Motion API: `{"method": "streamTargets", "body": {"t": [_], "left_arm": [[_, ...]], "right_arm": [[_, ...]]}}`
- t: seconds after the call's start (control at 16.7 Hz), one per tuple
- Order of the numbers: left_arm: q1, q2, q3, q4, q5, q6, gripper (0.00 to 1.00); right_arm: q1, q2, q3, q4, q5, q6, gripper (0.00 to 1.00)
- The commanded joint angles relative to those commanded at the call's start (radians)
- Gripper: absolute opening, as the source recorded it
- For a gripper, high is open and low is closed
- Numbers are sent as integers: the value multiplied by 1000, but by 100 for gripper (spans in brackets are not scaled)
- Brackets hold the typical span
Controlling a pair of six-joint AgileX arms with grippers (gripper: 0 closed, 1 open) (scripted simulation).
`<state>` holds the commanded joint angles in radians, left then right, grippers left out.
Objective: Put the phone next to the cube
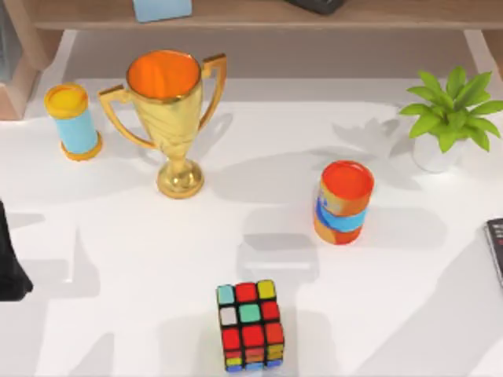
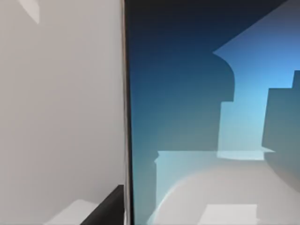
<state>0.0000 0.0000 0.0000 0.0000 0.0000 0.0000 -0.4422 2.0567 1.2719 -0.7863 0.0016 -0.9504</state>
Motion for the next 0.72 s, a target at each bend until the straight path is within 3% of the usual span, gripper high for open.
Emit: {"method": "streamTargets", "body": {"t": [0.72], "left_arm": [[0, 0, 0, 0, 0, 0, 100]], "right_arm": [[3, -62, 39, -95, -11, 12, 0]]}}
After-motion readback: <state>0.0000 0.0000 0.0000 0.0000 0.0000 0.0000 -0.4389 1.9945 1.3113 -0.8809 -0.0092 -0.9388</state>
